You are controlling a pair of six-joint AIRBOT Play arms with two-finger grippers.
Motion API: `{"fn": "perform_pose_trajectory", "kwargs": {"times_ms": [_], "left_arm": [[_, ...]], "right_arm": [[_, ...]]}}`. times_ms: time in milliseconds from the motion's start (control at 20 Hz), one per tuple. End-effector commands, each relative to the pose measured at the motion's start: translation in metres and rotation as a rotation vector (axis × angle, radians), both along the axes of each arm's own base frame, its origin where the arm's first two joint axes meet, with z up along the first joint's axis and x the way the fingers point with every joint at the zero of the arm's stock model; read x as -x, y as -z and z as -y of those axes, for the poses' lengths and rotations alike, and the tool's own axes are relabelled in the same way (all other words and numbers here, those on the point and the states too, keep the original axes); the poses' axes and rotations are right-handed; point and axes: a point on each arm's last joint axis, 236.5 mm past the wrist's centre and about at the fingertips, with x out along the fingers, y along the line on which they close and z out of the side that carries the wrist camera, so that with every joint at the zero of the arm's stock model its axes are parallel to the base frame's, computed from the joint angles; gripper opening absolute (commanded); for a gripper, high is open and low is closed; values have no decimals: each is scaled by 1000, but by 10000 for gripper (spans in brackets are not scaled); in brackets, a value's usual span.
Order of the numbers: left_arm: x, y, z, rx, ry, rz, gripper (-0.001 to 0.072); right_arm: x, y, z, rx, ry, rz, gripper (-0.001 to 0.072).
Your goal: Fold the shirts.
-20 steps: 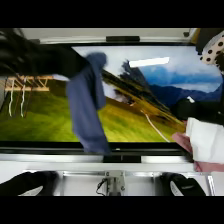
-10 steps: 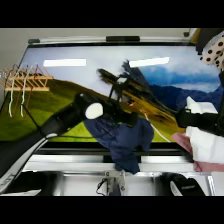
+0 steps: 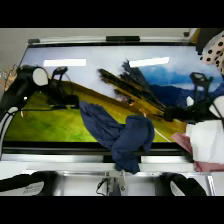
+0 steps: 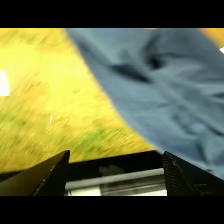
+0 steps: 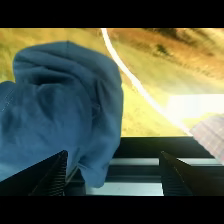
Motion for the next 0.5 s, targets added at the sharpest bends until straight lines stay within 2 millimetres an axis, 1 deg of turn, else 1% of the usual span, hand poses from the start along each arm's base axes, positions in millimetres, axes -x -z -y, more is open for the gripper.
{"fn": "perform_pose_trajectory", "kwargs": {"times_ms": [0,50,100,150,200,300,400,450], "left_arm": [[25,59,-19,107,-162,-141,709],[24,73,-5,168,-199,-139,708],[24,83,8,215,-225,-134,707],[25,93,19,244,-241,-136,631],[27,100,27,251,-234,-137,588],[30,114,40,243,-214,-144,589],[29,122,54,258,-210,-144,588],[29,125,59,260,-206,-143,588]], "right_arm": [[-9,42,-18,-56,-21,-155,684],[-10,51,-19,-57,-24,-186,685],[-10,58,-19,-54,-24,-210,685],[-10,64,-19,-52,-26,-229,684],[-10,66,-19,-51,-27,-238,684],[-13,67,-18,-48,-25,-232,684],[-16,69,-19,-52,-21,-217,684],[-14,72,-21,-62,-22,-223,684]]}}
